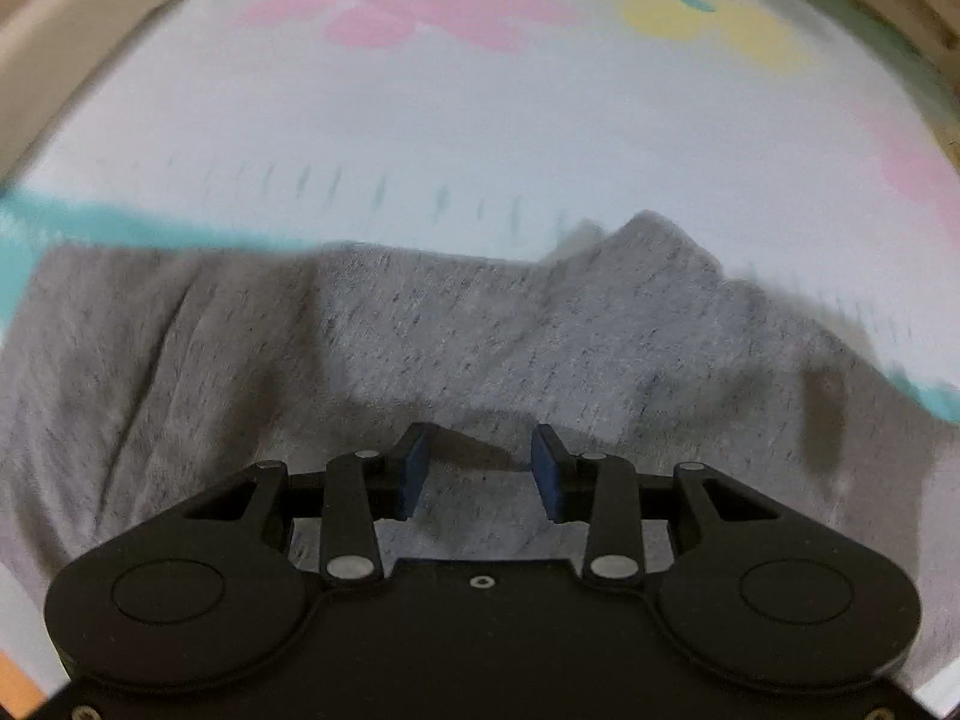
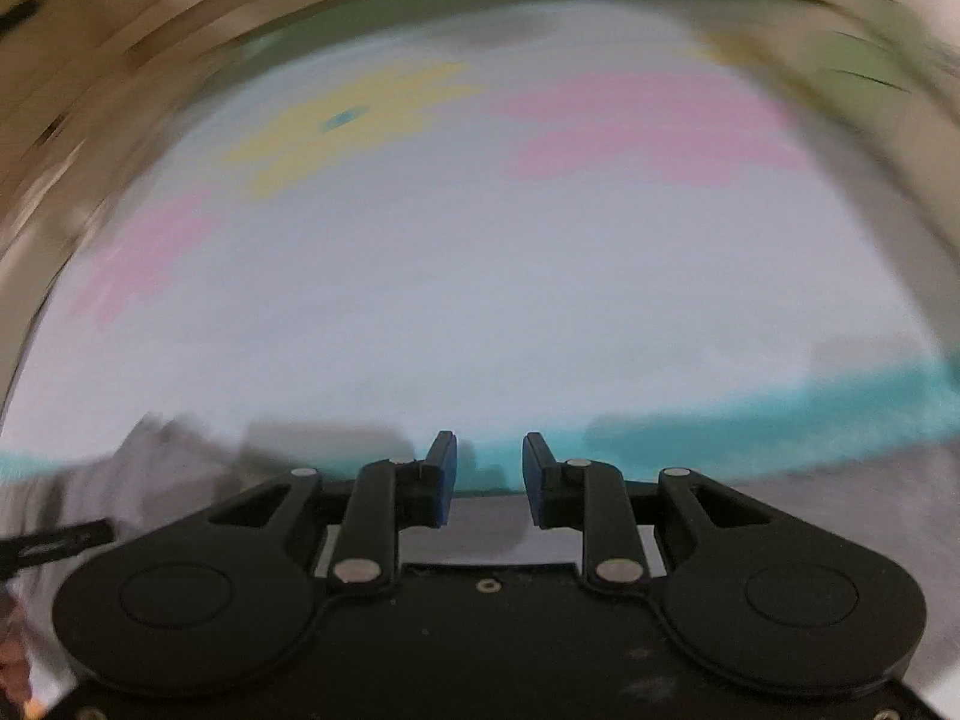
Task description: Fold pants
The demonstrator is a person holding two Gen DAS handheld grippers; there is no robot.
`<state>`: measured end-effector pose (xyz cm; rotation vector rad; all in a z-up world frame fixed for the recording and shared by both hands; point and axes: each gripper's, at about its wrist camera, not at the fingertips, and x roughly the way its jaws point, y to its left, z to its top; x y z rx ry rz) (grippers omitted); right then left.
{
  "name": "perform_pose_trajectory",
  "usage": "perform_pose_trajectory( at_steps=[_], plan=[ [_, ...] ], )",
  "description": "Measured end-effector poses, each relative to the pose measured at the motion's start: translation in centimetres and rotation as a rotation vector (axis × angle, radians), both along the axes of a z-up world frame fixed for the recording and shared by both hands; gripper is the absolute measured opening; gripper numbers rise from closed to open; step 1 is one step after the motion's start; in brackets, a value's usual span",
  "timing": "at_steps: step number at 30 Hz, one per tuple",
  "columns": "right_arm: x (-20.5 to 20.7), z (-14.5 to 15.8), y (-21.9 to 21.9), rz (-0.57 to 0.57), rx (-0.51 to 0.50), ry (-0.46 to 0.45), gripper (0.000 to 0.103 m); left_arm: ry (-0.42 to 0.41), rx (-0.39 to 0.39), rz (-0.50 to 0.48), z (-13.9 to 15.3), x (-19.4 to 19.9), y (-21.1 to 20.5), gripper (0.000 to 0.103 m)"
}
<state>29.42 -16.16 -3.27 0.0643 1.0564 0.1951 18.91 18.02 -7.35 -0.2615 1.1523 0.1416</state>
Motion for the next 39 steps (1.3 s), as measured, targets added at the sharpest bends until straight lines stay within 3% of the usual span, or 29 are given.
perform_pose_trajectory(
  at_steps=[5, 11, 16, 19, 21, 26, 33, 36, 39],
  plan=[
    [1.6, -1.5, 7.2, 0.201, 0.056, 0.029, 0.030, -0.024, 0.078, -0.138, 0.1, -1.8, -0.8, 0.050],
    [4.4, -4.1, 11.8, 0.273, 0.099, 0.096, 0.032, -0.029, 0.054, -0.129, 0.1, -2.4, -0.7, 0.050],
    [4.2, -5.5, 13.2, 0.326, 0.113, 0.156, 0.034, -0.035, 0.040, -0.142, 0.1, -2.5, 0.5, 0.050],
    [2.3, -4.7, 14.0, 0.472, 0.097, 0.100, 0.027, -0.038, 0.028, -0.141, 0.3, -3.0, 1.3, 0.050],
    [0.5, -4.3, 14.1, 0.556, 0.051, 0.067, 0.012, -0.036, 0.017, -0.128, 0.5, -3.3, 1.8, 0.050],
    [-3.3, -3.8, 13.8, 0.687, -0.012, -0.004, 0.010, -0.019, -0.027, -0.069, 1.1, -2.5, 3.1, 0.050],
    [-10.6, -3.4, 15.1, 0.956, -0.247, -0.301, 0.010, -0.013, -0.055, -0.029, 1.4, -2.2, 4.4, 0.050],
    [-12.8, -3.9, 15.3, 1.046, -0.282, -0.340, 0.010, -0.011, -0.067, 0.003, 1.7, -2.4, 4.6, 0.049],
    [-13.8, -4.6, 15.7, 1.110, -0.298, -0.321, 0.010, -0.019, -0.091, 0.042, 2.1, -2.6, 5.1, 0.049]
  ],
)
